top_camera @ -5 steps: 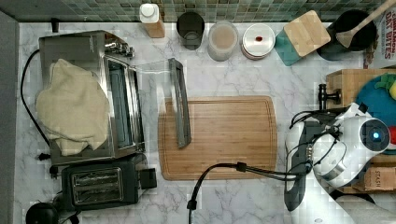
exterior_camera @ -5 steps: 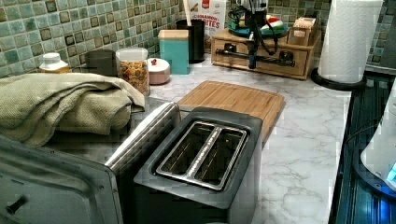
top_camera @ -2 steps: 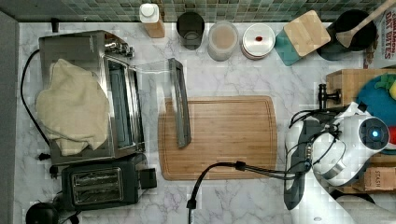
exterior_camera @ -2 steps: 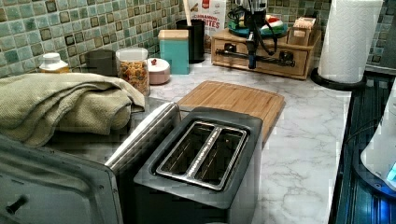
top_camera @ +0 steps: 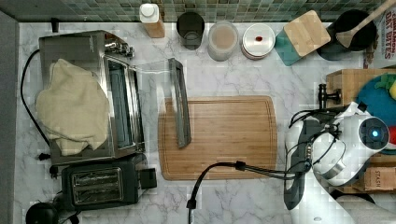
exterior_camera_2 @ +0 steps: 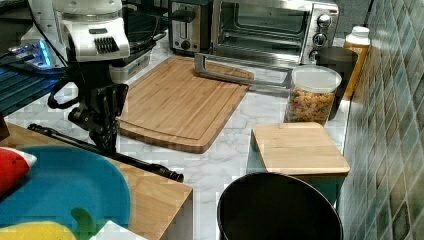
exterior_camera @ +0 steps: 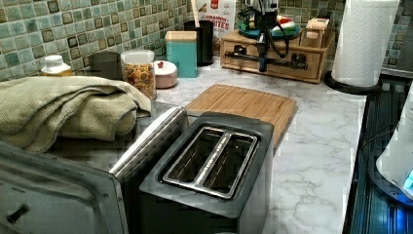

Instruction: Close the drawer.

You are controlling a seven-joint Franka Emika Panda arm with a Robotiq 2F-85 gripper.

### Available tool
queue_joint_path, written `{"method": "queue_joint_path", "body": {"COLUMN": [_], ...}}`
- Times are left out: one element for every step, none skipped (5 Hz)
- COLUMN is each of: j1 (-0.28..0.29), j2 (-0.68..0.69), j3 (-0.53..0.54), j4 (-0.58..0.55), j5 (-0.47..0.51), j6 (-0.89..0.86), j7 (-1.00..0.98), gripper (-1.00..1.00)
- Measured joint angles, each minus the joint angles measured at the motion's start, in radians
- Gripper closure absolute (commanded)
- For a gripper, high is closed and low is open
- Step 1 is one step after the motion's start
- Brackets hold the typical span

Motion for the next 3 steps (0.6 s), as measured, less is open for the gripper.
{"method": "queue_joint_path", "body": {"j1": [0.007,0.02,0.021], "j2": [0.0,0.002,0.003], "j3": [-0.006,-0.018,-0.019], "j4": [0.0,0.0,0.0], "j5": [0.0,0.0,0.0], "j6": [0.0,0.0,0.0], "j7": [0.0,0.0,0.0], "gripper": [1.0,1.0,1.0]}}
